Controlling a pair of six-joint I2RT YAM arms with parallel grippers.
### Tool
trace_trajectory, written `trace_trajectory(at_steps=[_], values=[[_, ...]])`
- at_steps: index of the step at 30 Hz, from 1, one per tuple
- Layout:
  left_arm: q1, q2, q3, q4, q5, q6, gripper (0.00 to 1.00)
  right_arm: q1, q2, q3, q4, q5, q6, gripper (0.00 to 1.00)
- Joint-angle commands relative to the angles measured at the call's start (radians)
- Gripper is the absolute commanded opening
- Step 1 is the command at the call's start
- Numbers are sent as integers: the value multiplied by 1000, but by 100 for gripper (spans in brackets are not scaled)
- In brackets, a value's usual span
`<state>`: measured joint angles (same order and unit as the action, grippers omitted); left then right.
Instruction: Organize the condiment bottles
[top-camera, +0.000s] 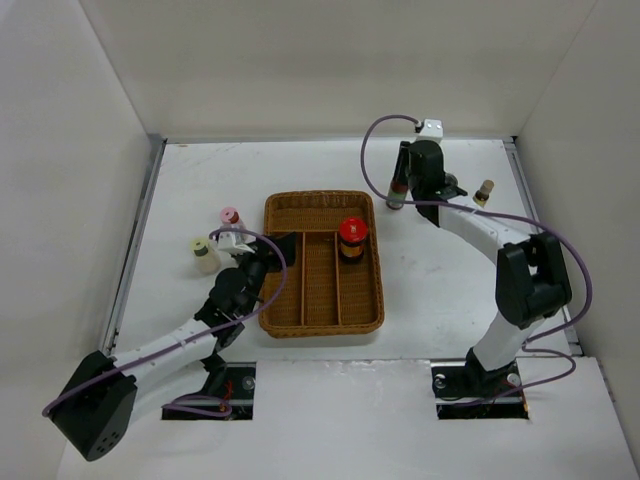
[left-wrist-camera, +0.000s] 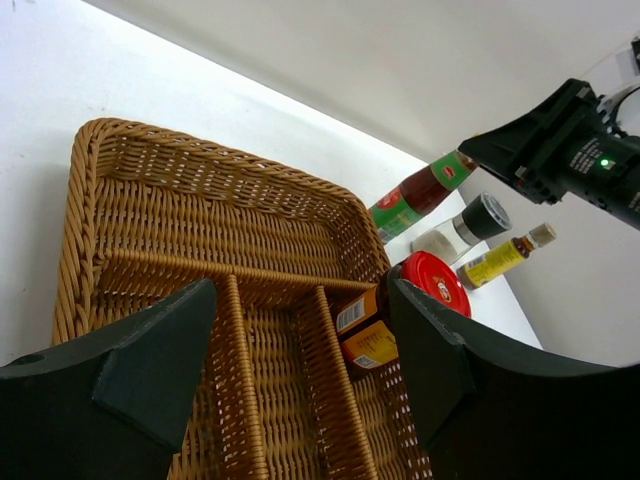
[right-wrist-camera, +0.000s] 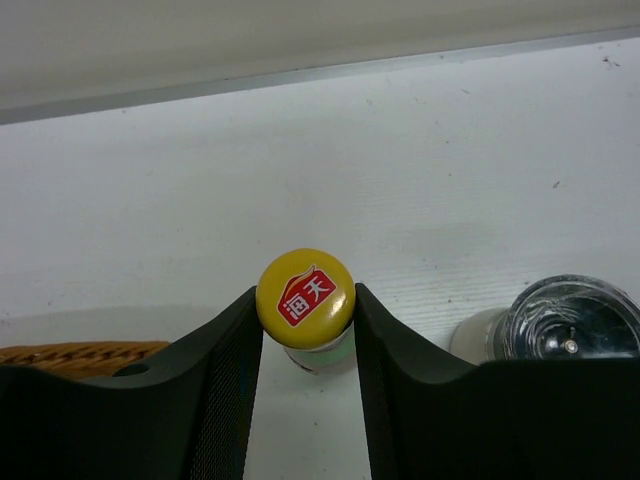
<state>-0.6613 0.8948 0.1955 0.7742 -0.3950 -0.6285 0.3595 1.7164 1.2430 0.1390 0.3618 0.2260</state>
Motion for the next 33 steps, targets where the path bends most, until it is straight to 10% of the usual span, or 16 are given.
trace_trajectory(at_steps=[1, 13, 33], values=[[4, 4, -4, 57, 15, -13, 69, 31, -127, 21, 119, 37, -53, 32], [33, -132, -22, 39, 2, -33, 69, 244, -181, 160, 105, -4, -85, 32], [116, -389, -97, -61, -91, -112, 70, 451, 219, 519, 91, -83, -31, 34]])
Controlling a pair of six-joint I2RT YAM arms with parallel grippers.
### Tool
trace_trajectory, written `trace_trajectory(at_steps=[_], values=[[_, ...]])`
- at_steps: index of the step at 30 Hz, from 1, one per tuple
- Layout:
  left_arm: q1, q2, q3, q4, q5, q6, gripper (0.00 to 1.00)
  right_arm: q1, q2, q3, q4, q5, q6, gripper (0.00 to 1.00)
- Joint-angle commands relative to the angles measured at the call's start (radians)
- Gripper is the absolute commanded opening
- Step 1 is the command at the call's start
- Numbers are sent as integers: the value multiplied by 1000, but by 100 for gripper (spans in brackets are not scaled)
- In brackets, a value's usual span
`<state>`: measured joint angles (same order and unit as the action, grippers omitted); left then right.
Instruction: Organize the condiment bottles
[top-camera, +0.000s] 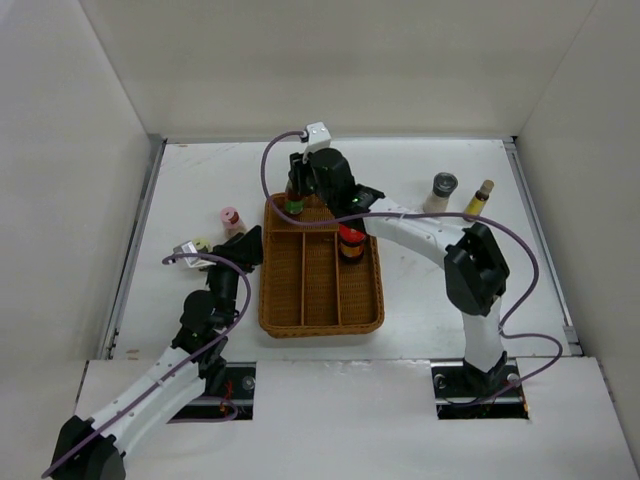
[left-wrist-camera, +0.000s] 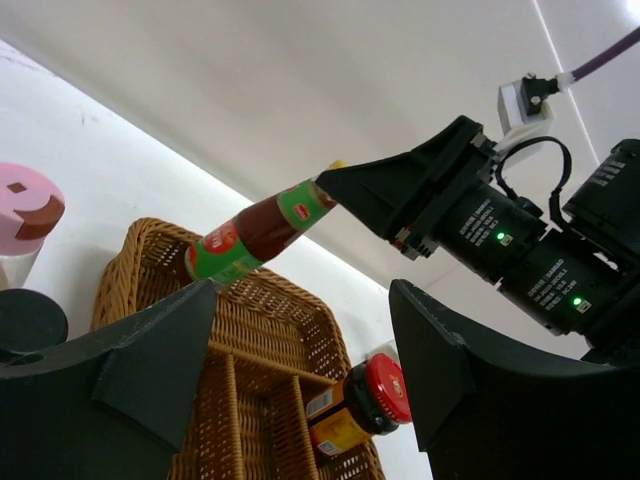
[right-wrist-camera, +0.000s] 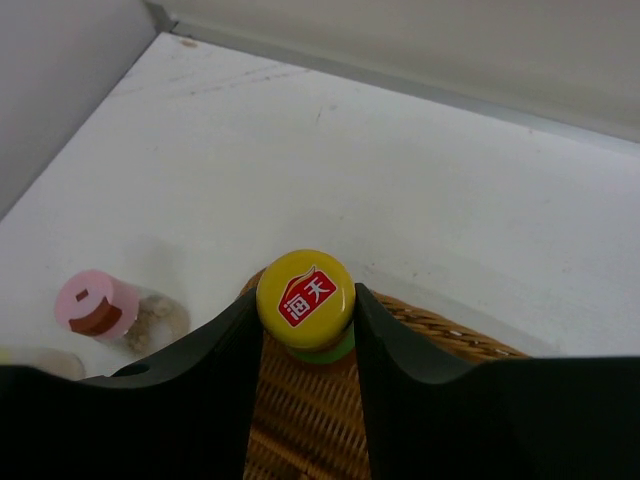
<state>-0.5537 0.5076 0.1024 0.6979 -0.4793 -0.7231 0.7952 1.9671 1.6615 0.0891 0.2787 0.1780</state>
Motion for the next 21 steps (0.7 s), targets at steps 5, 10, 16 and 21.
trace_trajectory(at_steps=[5, 10, 16, 21], values=[[15, 2, -7, 15, -1, -18, 70, 29, -11, 75, 146, 2, 23, 35], [18, 17, -6, 15, 5, -19, 70, 54, -10, -9, 170, -3, 23, 36], [19, 29, -3, 15, 10, -24, 70, 69, -11, -69, 184, 7, 34, 37], [24, 31, -3, 15, 15, -24, 70, 75, -22, -89, 187, 7, 43, 40]])
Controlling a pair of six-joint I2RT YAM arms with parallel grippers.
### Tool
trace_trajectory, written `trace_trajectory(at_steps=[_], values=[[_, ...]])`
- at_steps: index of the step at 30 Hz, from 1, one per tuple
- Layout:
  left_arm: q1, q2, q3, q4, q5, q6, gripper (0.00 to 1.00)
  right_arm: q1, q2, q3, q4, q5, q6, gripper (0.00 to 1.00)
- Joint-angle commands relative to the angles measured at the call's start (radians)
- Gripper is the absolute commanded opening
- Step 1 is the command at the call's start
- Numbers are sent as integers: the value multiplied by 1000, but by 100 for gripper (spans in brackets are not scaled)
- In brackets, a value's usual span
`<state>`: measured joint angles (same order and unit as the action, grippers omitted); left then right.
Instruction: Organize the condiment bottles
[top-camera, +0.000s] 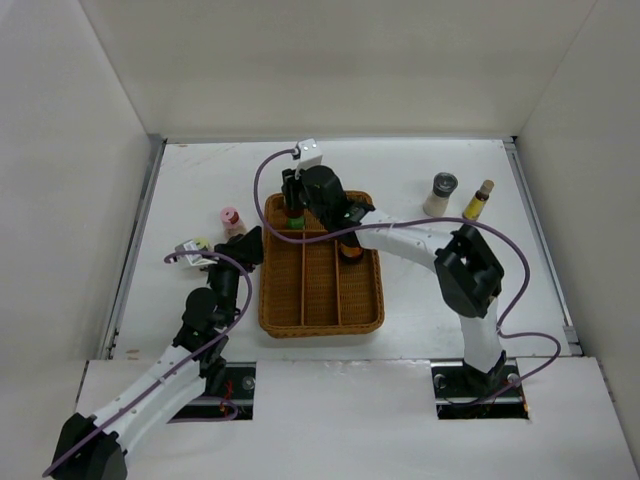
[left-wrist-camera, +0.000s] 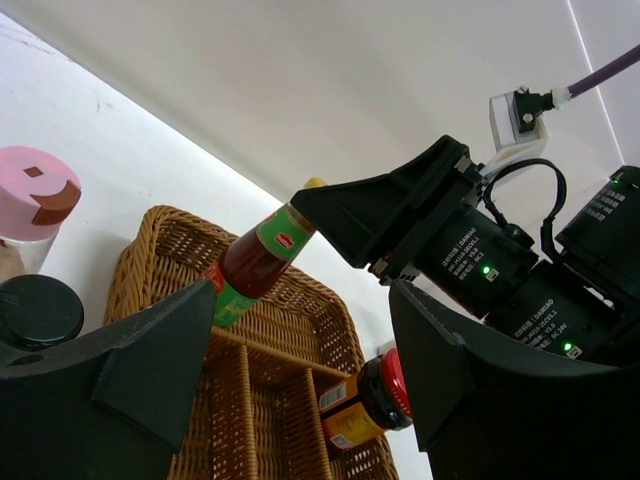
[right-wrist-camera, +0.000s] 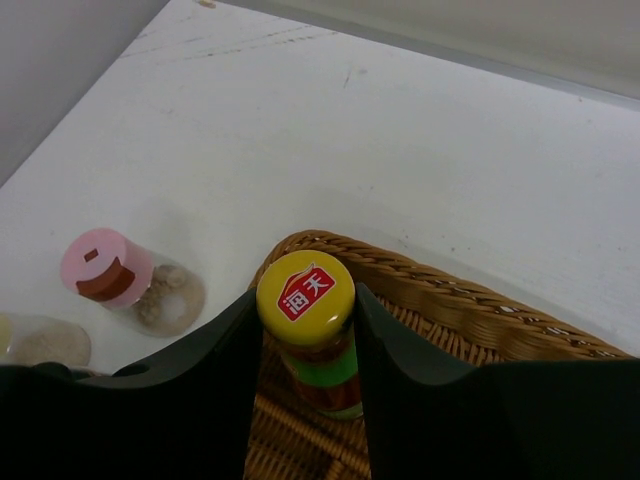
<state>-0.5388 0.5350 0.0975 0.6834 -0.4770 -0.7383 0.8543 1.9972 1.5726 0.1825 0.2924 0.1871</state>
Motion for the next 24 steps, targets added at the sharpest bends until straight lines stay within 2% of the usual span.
trace_trajectory(at_steps=[1, 4, 6, 19, 24], values=[[7, 2, 1, 30, 14, -9, 70, 21, -54, -5, 95, -7, 32, 44], [9, 2, -1, 30, 17, -9, 70, 28, -67, -29, 107, 8, 32, 59], [9, 3, 1, 30, 17, -10, 70, 30, -78, -45, 121, 17, 32, 65], [7, 26, 1, 30, 23, -19, 70, 30, -158, -77, 129, 45, 6, 79], [10, 20, -1, 30, 23, -19, 70, -24, -270, -157, 132, 53, 20, 79]])
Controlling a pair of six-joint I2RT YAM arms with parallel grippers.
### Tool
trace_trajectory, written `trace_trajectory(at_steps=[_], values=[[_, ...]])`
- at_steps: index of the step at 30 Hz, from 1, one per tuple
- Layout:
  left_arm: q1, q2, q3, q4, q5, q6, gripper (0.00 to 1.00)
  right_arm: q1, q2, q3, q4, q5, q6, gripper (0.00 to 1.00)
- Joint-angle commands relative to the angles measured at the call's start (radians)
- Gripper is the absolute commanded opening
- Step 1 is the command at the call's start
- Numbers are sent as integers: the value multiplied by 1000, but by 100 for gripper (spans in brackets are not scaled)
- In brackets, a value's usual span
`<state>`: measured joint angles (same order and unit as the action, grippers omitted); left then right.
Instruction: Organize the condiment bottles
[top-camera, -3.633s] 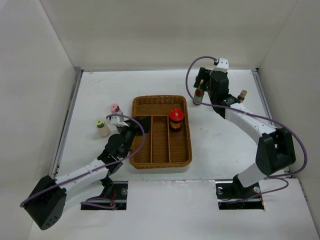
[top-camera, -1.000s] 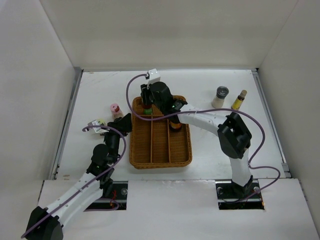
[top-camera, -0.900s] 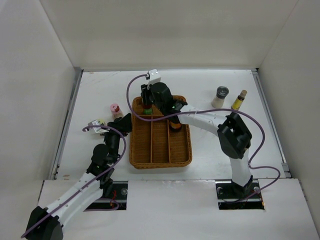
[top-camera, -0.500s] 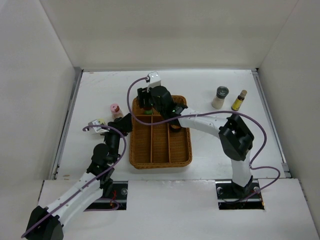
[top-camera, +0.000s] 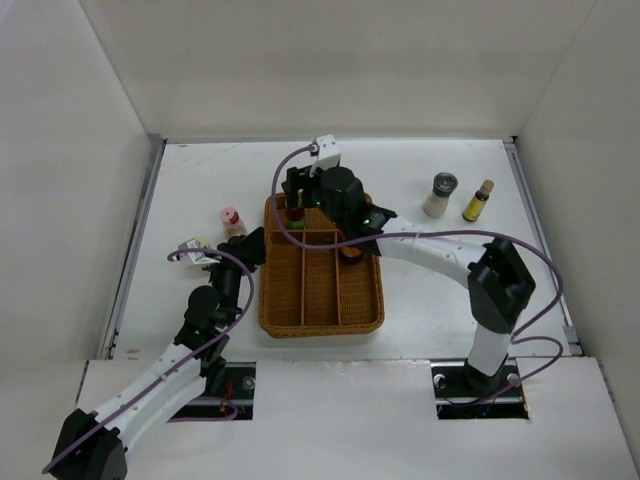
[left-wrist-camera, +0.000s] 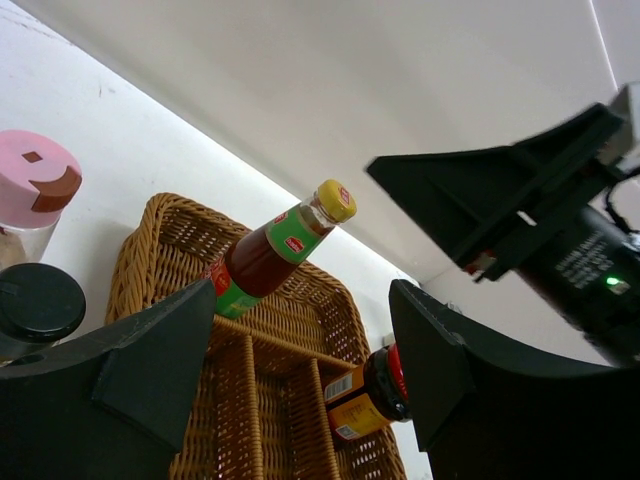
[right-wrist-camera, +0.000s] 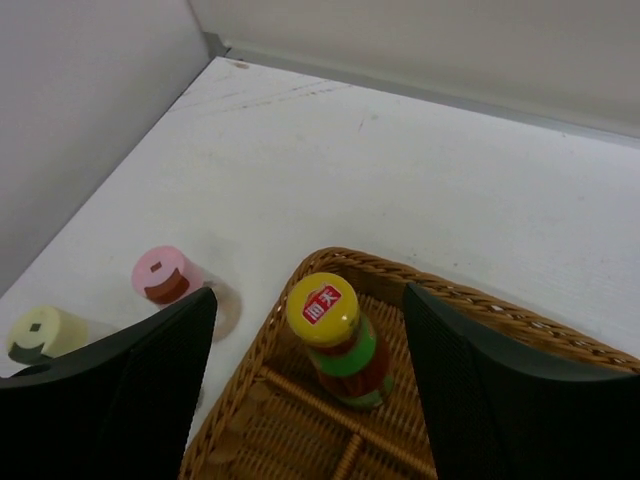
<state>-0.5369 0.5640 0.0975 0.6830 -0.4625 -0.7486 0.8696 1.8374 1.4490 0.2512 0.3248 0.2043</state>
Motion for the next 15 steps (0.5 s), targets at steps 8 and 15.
trace_trajectory(at_steps=[8, 15], values=[[8, -4, 4, 30, 8, -9, 69, -278, -343, -306, 96, 48, 122, 35], [2, 22, 7, 30, 12, -18, 69, -520, -366, -414, -53, 224, 176, 40]])
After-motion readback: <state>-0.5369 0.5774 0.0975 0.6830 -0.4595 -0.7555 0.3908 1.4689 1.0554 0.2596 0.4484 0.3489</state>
